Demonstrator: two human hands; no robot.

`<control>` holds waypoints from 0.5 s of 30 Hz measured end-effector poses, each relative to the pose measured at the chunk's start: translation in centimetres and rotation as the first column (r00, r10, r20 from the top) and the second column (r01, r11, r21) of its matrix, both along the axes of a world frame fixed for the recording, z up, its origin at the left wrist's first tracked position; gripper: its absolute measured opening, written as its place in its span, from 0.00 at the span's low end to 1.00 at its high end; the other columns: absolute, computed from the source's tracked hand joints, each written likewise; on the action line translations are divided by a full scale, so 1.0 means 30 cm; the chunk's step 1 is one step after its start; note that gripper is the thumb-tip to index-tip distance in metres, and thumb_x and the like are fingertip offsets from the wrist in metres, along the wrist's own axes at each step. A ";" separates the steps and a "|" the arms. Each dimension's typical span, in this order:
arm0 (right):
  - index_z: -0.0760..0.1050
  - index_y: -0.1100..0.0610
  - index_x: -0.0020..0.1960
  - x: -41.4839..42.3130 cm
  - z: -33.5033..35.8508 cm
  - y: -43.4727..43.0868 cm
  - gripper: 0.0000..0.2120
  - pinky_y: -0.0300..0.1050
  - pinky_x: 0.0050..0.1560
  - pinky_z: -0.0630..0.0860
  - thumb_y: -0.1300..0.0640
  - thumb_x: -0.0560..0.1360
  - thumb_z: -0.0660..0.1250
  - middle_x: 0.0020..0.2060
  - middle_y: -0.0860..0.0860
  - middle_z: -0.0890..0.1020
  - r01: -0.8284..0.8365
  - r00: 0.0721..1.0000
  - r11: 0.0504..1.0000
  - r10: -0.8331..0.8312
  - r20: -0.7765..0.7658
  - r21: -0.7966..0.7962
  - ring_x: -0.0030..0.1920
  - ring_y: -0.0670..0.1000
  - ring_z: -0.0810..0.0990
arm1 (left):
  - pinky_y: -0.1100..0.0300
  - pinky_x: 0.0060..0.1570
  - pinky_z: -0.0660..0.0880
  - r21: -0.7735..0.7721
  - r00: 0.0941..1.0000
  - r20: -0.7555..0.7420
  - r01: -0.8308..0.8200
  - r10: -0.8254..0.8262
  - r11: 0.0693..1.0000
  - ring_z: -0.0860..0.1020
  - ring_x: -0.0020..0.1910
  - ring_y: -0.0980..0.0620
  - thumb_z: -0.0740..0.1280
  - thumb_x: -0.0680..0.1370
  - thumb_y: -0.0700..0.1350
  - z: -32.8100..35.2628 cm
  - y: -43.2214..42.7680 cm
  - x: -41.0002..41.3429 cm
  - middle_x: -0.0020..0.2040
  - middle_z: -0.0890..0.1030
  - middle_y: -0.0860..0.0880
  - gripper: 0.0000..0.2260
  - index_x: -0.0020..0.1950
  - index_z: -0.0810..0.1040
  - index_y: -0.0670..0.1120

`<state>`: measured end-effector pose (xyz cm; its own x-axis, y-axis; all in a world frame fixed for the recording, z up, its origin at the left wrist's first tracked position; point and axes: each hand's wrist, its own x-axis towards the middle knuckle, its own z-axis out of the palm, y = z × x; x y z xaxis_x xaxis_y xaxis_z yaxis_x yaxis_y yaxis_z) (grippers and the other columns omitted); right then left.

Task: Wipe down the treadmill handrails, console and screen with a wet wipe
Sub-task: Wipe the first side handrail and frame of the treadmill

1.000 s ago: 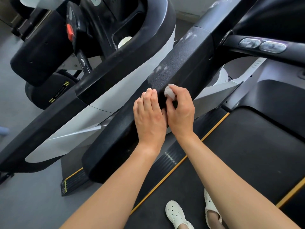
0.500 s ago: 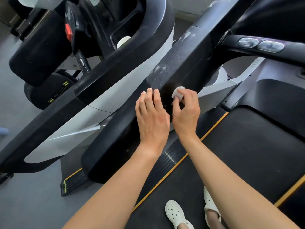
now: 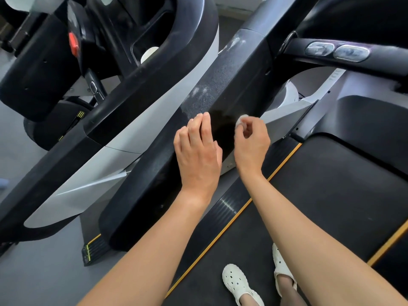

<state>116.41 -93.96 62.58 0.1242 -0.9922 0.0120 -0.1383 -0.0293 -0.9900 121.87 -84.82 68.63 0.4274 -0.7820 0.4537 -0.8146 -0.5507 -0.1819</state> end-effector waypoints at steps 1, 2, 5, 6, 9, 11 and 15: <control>0.78 0.56 0.49 0.010 0.026 0.001 0.06 0.37 0.46 0.75 0.66 0.78 0.66 0.46 0.49 0.79 0.011 0.999 0.995 -0.008 0.040 -0.097 0.45 0.46 0.77 | 0.44 0.70 0.68 0.001 1.000 0.007 0.001 -0.001 1.000 0.72 0.65 0.42 0.71 0.77 0.44 -0.002 -0.002 0.000 0.71 0.72 0.42 0.30 0.77 0.68 0.42; 0.78 0.58 0.49 0.019 0.044 0.001 0.07 0.36 0.45 0.74 0.68 0.77 0.66 0.46 0.50 0.78 0.018 0.998 0.985 -0.006 0.067 -0.170 0.46 0.45 0.76 | 0.44 0.69 0.68 0.000 1.000 0.014 -0.002 0.002 1.000 0.72 0.65 0.42 0.72 0.76 0.43 -0.003 -0.005 0.000 0.70 0.72 0.43 0.30 0.77 0.68 0.43; 0.77 0.59 0.49 0.033 0.034 -0.005 0.08 0.35 0.45 0.72 0.70 0.76 0.65 0.47 0.50 0.77 0.029 0.998 0.978 -0.016 0.065 -0.204 0.46 0.42 0.74 | 0.43 0.66 0.70 -0.034 0.999 0.013 -0.033 0.034 0.999 0.73 0.60 0.43 0.73 0.74 0.43 0.002 -0.026 0.000 0.65 0.74 0.44 0.31 0.77 0.70 0.45; 0.76 0.58 0.49 0.029 0.011 -0.008 0.08 0.35 0.45 0.72 0.69 0.77 0.64 0.47 0.50 0.76 0.024 0.999 0.987 -0.017 0.042 -0.160 0.45 0.42 0.74 | 0.43 0.64 0.71 -0.046 0.999 0.008 -0.047 0.048 0.998 0.73 0.58 0.43 0.73 0.74 0.44 0.005 -0.033 -0.001 0.64 0.74 0.44 0.32 0.77 0.70 0.45; 0.74 0.52 0.51 0.007 -0.075 -0.022 0.06 0.37 0.51 0.78 0.63 0.81 0.64 0.48 0.47 0.77 -0.034 0.997 0.992 0.041 -0.062 0.122 0.47 0.41 0.76 | 0.45 0.60 0.72 -0.069 0.997 -0.004 -0.073 0.073 0.995 0.71 0.53 0.45 0.73 0.73 0.44 0.014 -0.048 0.002 0.59 0.74 0.45 0.32 0.77 0.70 0.46; 0.75 0.51 0.52 -0.005 -0.112 -0.039 0.05 0.40 0.56 0.79 0.60 0.83 0.64 0.49 0.46 0.79 -0.056 0.988 0.963 0.091 -0.123 0.263 0.48 0.40 0.77 | 0.45 0.58 0.72 -0.070 0.997 -0.005 -0.072 0.072 0.995 0.70 0.52 0.45 0.73 0.73 0.45 0.015 -0.048 0.004 0.58 0.74 0.45 0.32 0.77 0.71 0.46; 0.76 0.51 0.51 0.007 -0.053 -0.062 0.05 0.38 0.53 0.78 0.60 0.81 0.64 0.49 0.47 0.79 -0.005 0.999 0.977 0.013 -0.038 0.213 0.49 0.44 0.78 | 0.45 0.57 0.72 -0.054 0.998 0.010 -0.062 0.063 0.997 0.68 0.52 0.45 0.73 0.74 0.46 0.014 -0.044 0.009 0.58 0.74 0.44 0.31 0.76 0.71 0.45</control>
